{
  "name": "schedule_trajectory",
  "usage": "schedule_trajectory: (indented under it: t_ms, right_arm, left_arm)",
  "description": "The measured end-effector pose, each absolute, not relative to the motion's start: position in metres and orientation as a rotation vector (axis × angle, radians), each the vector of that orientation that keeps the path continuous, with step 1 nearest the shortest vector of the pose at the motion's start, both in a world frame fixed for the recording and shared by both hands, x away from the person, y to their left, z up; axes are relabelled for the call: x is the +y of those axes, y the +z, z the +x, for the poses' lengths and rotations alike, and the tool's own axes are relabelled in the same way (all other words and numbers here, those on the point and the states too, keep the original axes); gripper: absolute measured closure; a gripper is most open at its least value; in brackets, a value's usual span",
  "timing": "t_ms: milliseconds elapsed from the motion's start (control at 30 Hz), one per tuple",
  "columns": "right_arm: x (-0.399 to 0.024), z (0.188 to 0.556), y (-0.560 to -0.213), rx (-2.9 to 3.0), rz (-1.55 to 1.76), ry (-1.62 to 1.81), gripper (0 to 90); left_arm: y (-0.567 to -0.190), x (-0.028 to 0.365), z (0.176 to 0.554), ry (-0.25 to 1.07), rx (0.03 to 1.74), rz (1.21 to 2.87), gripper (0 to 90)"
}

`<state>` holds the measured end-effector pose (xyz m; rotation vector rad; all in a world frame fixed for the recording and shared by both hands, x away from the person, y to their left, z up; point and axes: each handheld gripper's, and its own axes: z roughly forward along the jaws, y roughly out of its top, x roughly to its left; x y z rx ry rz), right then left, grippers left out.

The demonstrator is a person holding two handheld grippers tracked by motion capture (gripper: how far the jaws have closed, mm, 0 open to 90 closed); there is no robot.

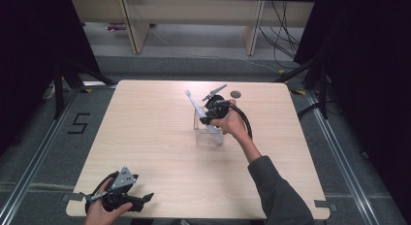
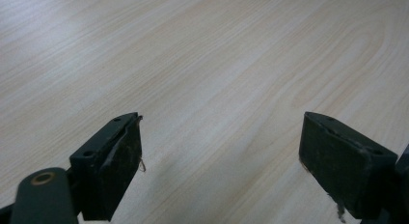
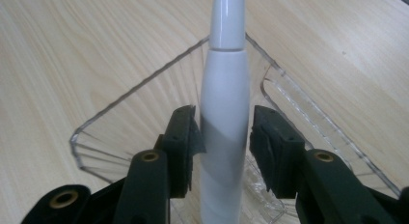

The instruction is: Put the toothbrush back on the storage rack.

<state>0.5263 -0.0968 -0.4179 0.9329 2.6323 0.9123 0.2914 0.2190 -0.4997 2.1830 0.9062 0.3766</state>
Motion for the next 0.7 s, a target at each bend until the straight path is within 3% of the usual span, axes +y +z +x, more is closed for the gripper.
schedule_trajectory:
  t_ms: [467,700]
  right_arm:
    - [-0.112,0.516,-0.401,2.584,0.889,0.995,55.5]
    - [-0.12,0.504,-0.391,2.562,0.872,1.062,49.1]
  left_arm:
    - [-0.5,0.219,0.291,0.37,0.904,2.184,14.8]
    - [-0.5,0.22,0.291,0.382,0.907,2.196,14.8]
